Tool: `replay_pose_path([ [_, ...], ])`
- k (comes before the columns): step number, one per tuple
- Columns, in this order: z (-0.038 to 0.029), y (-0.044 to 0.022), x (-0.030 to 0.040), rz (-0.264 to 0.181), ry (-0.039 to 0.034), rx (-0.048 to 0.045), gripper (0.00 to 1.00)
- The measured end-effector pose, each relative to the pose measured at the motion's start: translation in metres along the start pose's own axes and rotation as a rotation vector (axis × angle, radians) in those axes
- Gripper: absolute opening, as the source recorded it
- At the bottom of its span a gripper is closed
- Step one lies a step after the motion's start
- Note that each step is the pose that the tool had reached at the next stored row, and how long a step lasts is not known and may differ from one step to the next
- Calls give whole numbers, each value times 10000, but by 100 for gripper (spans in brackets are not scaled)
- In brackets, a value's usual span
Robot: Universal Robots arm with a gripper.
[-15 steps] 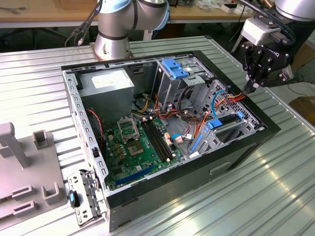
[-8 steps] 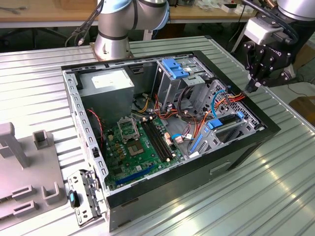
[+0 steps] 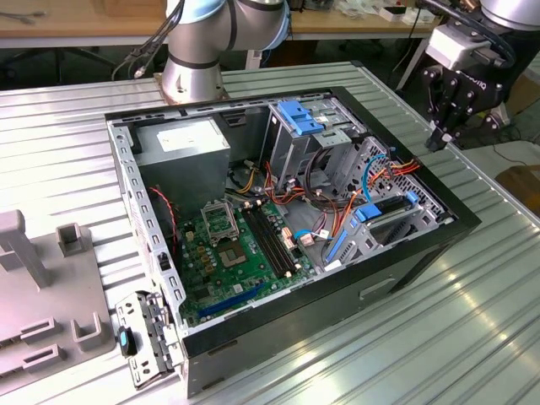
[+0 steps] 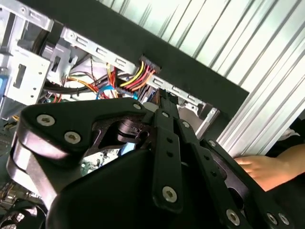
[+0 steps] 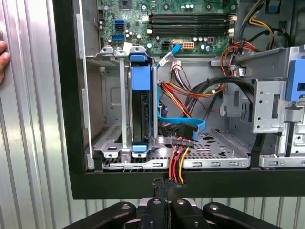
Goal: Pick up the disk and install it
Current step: 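Insert the first disk wire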
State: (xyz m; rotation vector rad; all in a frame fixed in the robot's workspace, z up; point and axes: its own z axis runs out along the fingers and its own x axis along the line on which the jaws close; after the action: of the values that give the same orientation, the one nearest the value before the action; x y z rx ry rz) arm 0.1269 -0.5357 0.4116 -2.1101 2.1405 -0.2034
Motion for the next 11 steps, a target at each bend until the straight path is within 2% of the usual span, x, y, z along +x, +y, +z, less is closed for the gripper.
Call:
replay_pose_path([
  [7, 13, -54, -1, -1181, -223, 0, 11],
  [10, 16, -69, -1, -1753, -331, 1, 11],
  [11, 18, -76, -1, -2063, -390, 2, 11],
])
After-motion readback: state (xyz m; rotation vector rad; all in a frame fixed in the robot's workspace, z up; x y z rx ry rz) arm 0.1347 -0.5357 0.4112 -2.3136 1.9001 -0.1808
